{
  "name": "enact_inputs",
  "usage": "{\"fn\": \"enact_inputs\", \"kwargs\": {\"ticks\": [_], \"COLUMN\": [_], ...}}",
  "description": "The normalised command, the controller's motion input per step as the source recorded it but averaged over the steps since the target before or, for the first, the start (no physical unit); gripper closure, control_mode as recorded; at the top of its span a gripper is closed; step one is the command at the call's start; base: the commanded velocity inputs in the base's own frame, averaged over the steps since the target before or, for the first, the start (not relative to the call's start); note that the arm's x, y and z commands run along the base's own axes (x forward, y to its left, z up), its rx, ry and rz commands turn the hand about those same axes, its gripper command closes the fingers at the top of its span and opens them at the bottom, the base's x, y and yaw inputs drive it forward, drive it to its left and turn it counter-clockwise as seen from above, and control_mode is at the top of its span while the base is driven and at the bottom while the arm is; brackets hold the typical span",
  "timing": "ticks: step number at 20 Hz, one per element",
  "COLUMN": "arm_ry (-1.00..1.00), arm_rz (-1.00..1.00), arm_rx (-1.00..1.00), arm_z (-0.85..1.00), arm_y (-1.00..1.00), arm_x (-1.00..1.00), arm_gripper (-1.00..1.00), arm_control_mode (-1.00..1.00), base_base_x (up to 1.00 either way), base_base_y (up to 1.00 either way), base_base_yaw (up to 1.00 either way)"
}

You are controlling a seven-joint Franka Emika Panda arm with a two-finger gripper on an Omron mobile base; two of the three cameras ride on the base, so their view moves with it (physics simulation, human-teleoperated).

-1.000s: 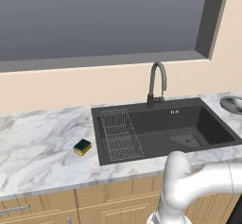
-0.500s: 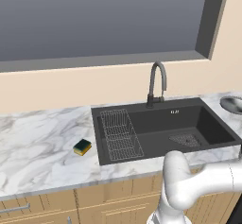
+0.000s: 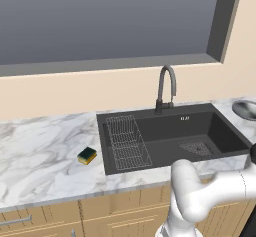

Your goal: Pick the pan and sponge and place them into the sink. Then turn on the water.

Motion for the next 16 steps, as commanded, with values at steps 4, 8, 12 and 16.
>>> {"fn": "enact_inputs", "kwargs": {"ticks": [4,8,12,16], "arm_ry": [0.00,0.00,-0.03,-0.05], "arm_rz": [0.01,0.04,0.11,0.15], "arm_rx": [0.00,0.00,0.00,0.00], "arm_z": [-0.02,0.02,0.29,0.43], "arm_y": [0.00,0.01,0.28,0.47], "arm_x": [0.10,0.03,-0.02,-0.08], "arm_gripper": [1.00,1.00,1.00,1.00], "arm_control_mode": [-1.00,-1.00,-1.00,-1.00], "base_base_x": [0.00,0.00,0.00,0.00], "base_base_y": [0.00,0.00,0.00,0.00], "base_base_yaw": [0.00,0.00,0.00,0.00]}}
